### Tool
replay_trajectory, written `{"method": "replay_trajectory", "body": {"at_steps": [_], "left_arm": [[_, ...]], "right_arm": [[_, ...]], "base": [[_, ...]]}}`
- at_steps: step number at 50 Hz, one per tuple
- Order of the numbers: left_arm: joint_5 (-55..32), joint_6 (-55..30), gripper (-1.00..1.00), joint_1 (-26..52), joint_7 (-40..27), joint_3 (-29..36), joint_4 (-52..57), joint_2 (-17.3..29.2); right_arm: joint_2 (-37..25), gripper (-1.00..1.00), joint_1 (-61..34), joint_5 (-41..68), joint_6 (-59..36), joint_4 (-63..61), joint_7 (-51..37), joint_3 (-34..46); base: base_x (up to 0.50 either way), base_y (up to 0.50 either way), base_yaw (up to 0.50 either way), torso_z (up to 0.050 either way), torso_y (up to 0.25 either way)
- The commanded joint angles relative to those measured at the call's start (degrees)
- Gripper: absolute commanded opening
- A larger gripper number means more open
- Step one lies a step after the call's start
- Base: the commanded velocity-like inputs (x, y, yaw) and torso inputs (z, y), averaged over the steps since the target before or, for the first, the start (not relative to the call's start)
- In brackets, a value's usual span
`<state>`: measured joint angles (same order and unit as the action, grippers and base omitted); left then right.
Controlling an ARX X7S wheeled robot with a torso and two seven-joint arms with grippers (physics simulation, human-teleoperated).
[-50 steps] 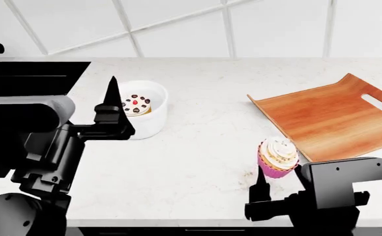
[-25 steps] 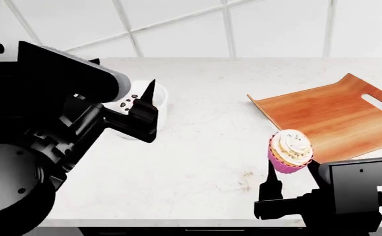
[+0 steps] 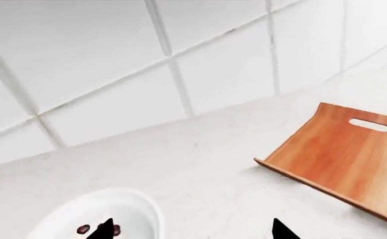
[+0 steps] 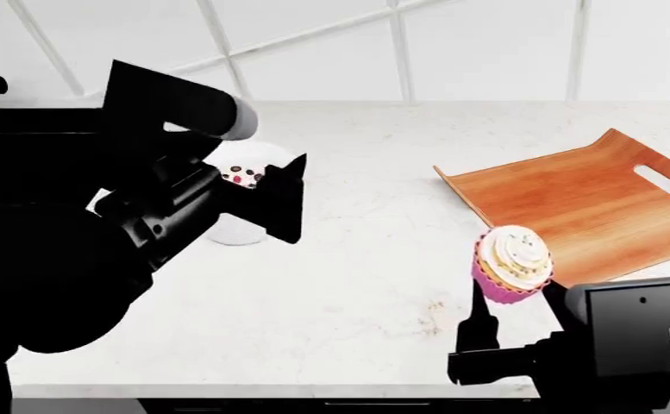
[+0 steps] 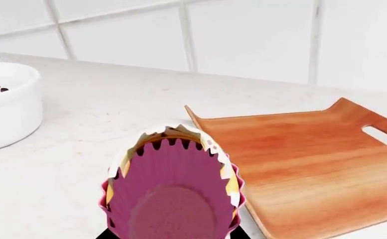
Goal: Pick up the bowl with cake and place it on the tray. Pick up the cupcake and place it on the tray.
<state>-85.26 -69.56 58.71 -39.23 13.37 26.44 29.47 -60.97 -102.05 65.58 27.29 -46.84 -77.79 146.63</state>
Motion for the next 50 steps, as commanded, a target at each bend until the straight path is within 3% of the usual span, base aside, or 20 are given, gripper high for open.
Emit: {"method": "replay_trajectory", "body": {"at_steps": [1, 7, 18, 29, 50], "left_arm": [[1.45, -0.23, 1.00, 2.02, 0.55, 1.80, -8.19, -1.24], [6.53, 0.51, 1.00, 3.46, 4.92, 4.77, -13.82, -1.79], [7.94, -1.58, 1.00, 7.37, 7.58, 8.18, -17.73, -2.35], [15.44, -1.02, 1.00, 12.81, 15.52, 15.15, -28.29, -3.83], [13.78, -4.48, 1.00, 14.77, 20.76, 19.22, -28.68, -3.66]], "right_arm": [[0.68, -1.00, 0.09, 0.65, -0.91, 0.44, -0.03, -1.09], [1.21, -1.00, 0.10, 1.50, -1.28, 0.73, 0.17, -1.40], [1.97, -1.00, 0.25, 2.18, -1.50, 1.21, 0.65, -2.22], [1.89, -1.00, 0.75, 2.41, -1.56, 1.48, 0.91, -2.72], [0.93, -1.00, 0.07, 2.94, -2.54, 0.88, 1.66, -3.42]], "base": [[0.00, 0.00, 0.00, 0.000, 0.000], [0.00, 0.00, 0.00, 0.000, 0.000], [0.00, 0.00, 0.00, 0.000, 0.000], [0.00, 0.00, 0.00, 0.000, 0.000], [0.00, 0.00, 0.00, 0.000, 0.000]]}}
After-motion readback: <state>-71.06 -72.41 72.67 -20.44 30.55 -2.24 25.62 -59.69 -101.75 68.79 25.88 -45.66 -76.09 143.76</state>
